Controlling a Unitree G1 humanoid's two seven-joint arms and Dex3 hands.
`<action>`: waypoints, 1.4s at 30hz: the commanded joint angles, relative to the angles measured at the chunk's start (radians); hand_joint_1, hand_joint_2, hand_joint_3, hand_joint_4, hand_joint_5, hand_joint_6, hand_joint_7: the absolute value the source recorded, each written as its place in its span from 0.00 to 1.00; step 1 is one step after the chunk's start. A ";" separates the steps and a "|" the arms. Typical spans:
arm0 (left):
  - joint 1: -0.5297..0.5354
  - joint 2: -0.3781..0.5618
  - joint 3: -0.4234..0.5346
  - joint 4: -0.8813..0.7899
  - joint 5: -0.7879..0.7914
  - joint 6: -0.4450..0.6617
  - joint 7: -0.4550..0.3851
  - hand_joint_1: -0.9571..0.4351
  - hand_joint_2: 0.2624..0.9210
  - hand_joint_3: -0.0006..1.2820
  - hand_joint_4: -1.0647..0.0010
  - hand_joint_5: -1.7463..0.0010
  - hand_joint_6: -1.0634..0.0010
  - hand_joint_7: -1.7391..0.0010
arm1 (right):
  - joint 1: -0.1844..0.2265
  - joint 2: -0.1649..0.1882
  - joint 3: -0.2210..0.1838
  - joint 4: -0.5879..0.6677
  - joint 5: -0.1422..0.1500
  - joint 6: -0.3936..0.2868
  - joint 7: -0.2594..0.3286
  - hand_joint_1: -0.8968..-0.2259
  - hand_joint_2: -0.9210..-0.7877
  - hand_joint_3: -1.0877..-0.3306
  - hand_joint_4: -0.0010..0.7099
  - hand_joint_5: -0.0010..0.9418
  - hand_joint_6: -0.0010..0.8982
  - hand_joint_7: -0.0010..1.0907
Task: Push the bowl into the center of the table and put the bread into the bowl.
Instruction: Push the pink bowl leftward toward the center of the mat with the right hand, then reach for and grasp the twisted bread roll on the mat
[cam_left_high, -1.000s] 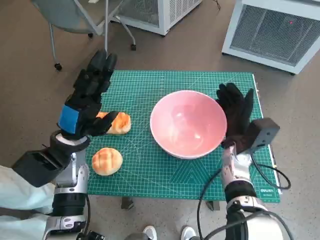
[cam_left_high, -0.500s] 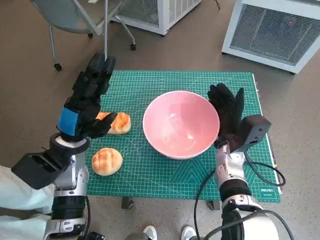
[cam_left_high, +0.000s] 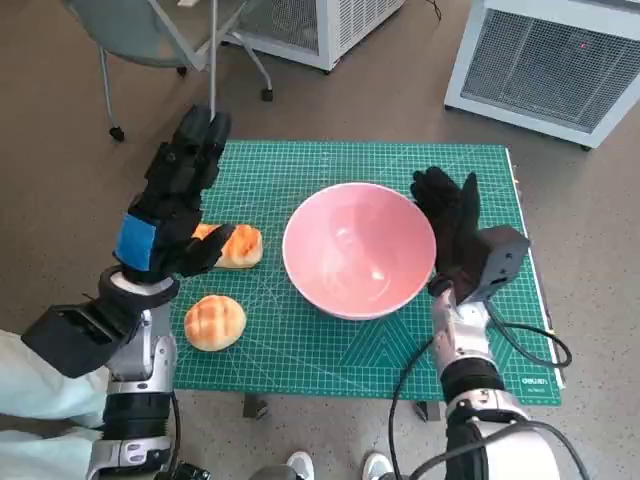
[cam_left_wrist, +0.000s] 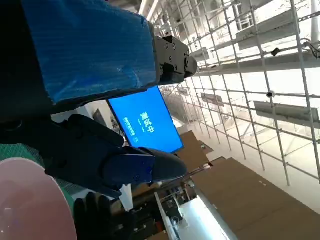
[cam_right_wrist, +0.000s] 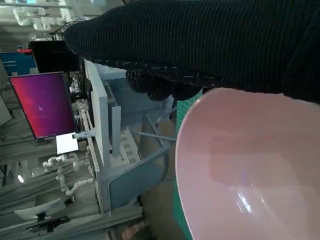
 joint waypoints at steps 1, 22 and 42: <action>-0.001 0.000 0.003 -0.003 0.005 0.000 0.007 0.23 1.00 0.29 0.90 1.00 0.81 0.97 | -0.006 -0.017 -0.006 -0.030 0.019 -0.061 0.042 0.44 0.00 0.35 0.07 0.00 0.08 0.33; -0.064 0.012 0.001 0.050 0.006 -0.013 -0.004 0.22 1.00 0.29 0.89 1.00 0.80 0.98 | 0.243 -0.051 0.119 -0.726 0.165 -0.182 0.349 0.37 0.00 0.48 0.10 0.01 0.01 0.44; -0.064 0.471 -0.049 -0.233 0.516 0.428 -0.053 0.30 0.75 0.01 1.00 1.00 0.87 0.99 | 0.411 -0.119 0.177 -1.073 0.135 -0.082 0.319 0.34 0.00 0.50 0.15 0.02 0.00 0.48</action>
